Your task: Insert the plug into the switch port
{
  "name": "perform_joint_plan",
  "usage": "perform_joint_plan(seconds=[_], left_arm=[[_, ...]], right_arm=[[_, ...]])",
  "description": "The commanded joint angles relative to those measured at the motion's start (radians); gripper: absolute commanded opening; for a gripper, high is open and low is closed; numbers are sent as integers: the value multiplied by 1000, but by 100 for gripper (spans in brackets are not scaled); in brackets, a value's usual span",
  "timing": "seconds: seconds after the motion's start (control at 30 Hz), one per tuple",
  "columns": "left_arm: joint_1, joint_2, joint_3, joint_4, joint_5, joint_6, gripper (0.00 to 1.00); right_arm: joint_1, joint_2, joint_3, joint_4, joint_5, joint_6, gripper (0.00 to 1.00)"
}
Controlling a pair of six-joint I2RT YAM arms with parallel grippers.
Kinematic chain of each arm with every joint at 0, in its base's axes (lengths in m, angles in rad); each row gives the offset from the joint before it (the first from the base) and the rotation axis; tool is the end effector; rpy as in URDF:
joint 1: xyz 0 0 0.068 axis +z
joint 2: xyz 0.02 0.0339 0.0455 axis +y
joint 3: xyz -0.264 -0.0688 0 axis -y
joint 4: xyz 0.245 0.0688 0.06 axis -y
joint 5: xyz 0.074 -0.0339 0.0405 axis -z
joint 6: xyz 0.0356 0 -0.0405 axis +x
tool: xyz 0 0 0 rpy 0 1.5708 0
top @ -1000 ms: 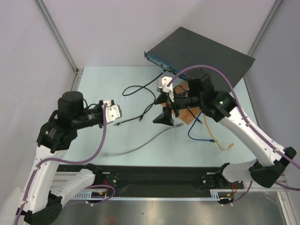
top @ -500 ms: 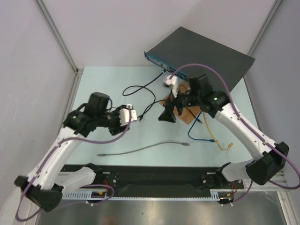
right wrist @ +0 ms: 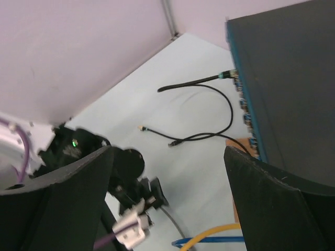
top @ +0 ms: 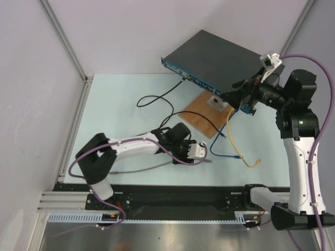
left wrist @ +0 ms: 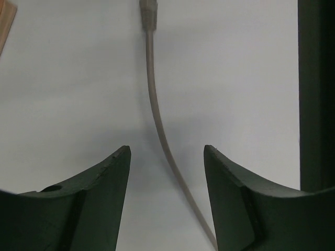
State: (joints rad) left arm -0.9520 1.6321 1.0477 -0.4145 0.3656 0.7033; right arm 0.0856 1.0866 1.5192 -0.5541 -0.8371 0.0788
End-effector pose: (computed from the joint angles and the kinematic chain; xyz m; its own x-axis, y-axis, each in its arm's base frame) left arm 0.1820 -0.2775 0.2017 0.1926 0.7708 -0.6072 0.9813 -0.1500 0.1207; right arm 0.1885 0.0427 0.4925 -0.1827 0.0372 -0.9825 -0.7798 0.6031 0.1679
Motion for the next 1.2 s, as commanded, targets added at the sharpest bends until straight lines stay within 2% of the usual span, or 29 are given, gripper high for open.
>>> perform_joint_plan(seconds=[0.0,0.1,0.23,0.43,0.67,0.9,1.0,1.03,1.1,1.17], left_arm=[[-37,113,132,157,24,-19,63],[-62,159,170,209,27,-1,62],[-88,238,212,218,41,18,55],[-96,278,216,207,64,28,46],[-94,302,207,194,73,48,46],[-94,337,206,177,58,93,40],[-94,339,203,166,56,99,24],[-94,327,199,161,55,99,13],[-79,295,176,145,68,81,1],[-62,217,152,109,84,64,0]], right_arm=[[-157,-10,-4,26,-92,119,92],[-236,-10,-10,42,-146,159,92],[-314,-10,-19,72,-181,194,89],[-337,4,-16,80,-211,196,88],[-345,12,-16,86,-217,193,87],[-348,22,-17,74,-208,176,85],[-349,27,-17,71,-201,171,83],[-349,27,-19,71,-197,171,83],[-351,29,-16,69,-195,167,81],[-351,29,-14,69,-192,170,78]])
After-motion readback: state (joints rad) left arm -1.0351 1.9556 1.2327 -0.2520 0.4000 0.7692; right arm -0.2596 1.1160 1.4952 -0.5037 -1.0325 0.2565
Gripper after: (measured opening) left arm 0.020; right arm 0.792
